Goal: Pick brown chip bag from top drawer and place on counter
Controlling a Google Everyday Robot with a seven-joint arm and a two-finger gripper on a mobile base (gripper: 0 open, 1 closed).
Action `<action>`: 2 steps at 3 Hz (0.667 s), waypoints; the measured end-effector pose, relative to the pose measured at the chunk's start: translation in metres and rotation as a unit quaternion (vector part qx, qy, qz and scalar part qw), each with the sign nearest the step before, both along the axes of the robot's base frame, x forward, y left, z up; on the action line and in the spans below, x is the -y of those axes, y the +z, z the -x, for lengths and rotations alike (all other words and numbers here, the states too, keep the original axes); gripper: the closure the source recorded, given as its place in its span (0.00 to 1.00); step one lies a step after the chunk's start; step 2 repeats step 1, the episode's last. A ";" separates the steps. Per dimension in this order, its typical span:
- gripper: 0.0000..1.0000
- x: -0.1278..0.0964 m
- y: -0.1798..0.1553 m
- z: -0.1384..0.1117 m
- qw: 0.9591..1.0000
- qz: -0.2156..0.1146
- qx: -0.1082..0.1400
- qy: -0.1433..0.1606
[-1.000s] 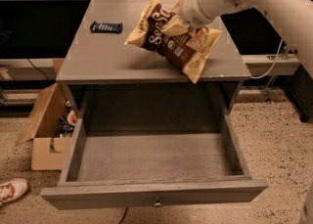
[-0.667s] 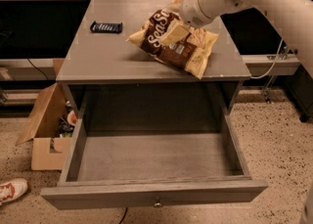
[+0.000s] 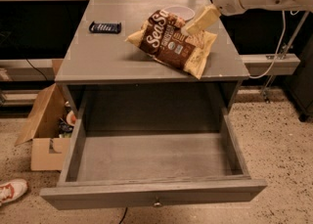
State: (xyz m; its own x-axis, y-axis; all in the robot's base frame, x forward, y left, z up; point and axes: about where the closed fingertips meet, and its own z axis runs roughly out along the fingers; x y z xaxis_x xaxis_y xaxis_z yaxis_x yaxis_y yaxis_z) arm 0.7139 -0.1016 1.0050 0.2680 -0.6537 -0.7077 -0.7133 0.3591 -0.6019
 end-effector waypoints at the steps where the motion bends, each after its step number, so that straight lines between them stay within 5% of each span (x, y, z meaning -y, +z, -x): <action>1: 0.00 0.051 0.019 0.004 0.996 -0.073 0.040 -0.030; 2: 0.00 0.051 0.019 0.004 0.996 -0.073 0.040 -0.030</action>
Offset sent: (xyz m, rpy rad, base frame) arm 0.0000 0.0000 0.0000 0.0000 0.0000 0.0000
